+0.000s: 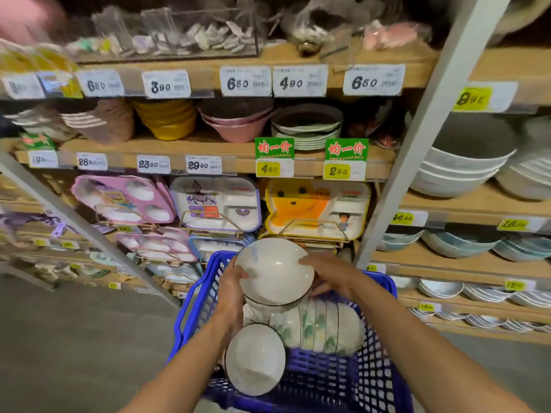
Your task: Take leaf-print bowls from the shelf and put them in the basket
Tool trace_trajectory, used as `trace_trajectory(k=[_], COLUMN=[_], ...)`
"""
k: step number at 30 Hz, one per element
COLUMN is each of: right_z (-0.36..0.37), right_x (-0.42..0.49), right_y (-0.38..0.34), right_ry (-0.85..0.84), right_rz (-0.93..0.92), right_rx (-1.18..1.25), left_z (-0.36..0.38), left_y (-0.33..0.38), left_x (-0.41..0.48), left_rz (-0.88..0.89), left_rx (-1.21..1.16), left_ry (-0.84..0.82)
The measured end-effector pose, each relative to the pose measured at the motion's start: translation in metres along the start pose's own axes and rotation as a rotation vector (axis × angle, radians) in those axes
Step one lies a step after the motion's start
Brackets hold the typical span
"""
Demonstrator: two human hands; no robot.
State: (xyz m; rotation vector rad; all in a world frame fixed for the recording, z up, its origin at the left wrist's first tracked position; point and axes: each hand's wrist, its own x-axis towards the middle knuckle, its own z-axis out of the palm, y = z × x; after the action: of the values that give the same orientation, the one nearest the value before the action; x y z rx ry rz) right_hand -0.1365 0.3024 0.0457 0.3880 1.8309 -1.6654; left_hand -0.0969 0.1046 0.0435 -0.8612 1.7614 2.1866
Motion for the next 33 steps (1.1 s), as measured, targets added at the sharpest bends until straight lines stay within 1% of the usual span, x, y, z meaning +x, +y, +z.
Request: trace_trajectory(k=[4,8,11,13,16,21,27,33], right_z=[0.005,0.01,0.015,0.018,0.018,0.0,-0.037,-0.104], right_x=[-0.033,-0.06,-0.081,-0.094,-0.116,-0.161,-0.222,-0.271], right_y=[-0.035,-0.062,-0.073,-0.074,-0.074,-0.072,-0.065,-0.051], right_ry=[0.065,0.081,0.091,0.134,0.223,0.3,0.384,0.46], right_rz=[-0.188,-0.299,-0.404,-0.481,-0.533,-0.604,-0.627,-0.656], right_rx=[0.099,0.365,0.505,0.56,0.642,0.677,0.658,0.682], left_z=[0.024,0.04,0.047,0.052,0.059,0.079,0.117,0.189], left_y=[0.041,0.072,0.089,0.098,0.11,0.124,0.119,0.105], left_x=[-0.019,-0.041,-0.063,-0.078,-0.101,-0.136,-0.189,-0.225], left_rz=[0.16,0.269,0.291,0.28,0.259,0.228,0.242,0.251], left_rx=[-0.084,-0.147,-0.19,-0.182,-0.156,-0.118,-0.087,-0.042], left_ry=[0.041,-0.021,-0.016,-0.01,-0.082,-0.218,-0.305,-0.381])
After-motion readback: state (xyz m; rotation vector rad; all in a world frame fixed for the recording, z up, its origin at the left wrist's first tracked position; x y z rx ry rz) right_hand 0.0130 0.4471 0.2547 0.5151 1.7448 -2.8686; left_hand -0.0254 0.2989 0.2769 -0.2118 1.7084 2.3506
